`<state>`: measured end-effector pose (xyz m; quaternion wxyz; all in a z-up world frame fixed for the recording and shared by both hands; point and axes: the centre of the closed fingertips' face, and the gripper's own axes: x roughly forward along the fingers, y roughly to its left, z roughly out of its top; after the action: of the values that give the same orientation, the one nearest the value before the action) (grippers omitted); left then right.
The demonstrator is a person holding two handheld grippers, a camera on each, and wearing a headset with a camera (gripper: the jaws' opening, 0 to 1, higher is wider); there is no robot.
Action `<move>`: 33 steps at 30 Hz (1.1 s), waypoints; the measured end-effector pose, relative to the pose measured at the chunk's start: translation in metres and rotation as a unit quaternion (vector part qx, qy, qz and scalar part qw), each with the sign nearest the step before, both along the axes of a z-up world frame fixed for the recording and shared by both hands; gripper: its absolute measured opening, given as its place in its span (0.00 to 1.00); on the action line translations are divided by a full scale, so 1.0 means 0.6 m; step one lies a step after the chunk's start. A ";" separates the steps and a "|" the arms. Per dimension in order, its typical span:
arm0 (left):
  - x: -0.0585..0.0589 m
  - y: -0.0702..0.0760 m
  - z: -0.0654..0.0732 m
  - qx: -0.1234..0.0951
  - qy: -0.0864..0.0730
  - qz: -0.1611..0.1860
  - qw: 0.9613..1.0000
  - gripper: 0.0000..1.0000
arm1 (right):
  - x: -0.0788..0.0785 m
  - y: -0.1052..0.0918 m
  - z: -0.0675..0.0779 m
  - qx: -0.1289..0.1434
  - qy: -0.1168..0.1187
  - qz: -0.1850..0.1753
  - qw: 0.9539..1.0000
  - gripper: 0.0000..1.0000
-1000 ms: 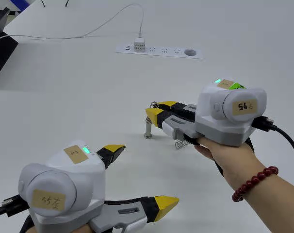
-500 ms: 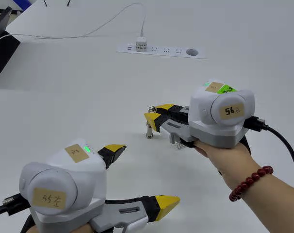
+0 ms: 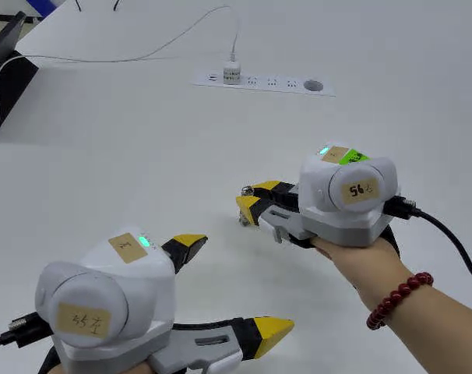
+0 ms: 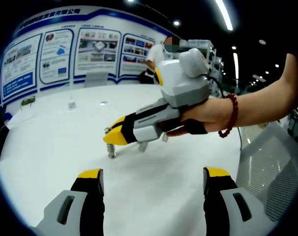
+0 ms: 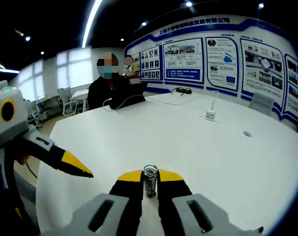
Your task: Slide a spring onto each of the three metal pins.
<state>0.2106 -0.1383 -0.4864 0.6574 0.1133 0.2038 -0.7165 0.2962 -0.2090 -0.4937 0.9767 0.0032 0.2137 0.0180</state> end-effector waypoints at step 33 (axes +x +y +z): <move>0.006 -0.001 0.004 0.000 -0.017 0.004 1.000 0.83 | -0.013 0.003 0.029 0.022 -0.010 -0.018 1.000 0.27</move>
<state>0.2145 -0.1387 -0.4840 0.6639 0.1249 0.1934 -0.7115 0.2882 -0.2074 -0.4762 0.9787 0.0282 0.2031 0.0051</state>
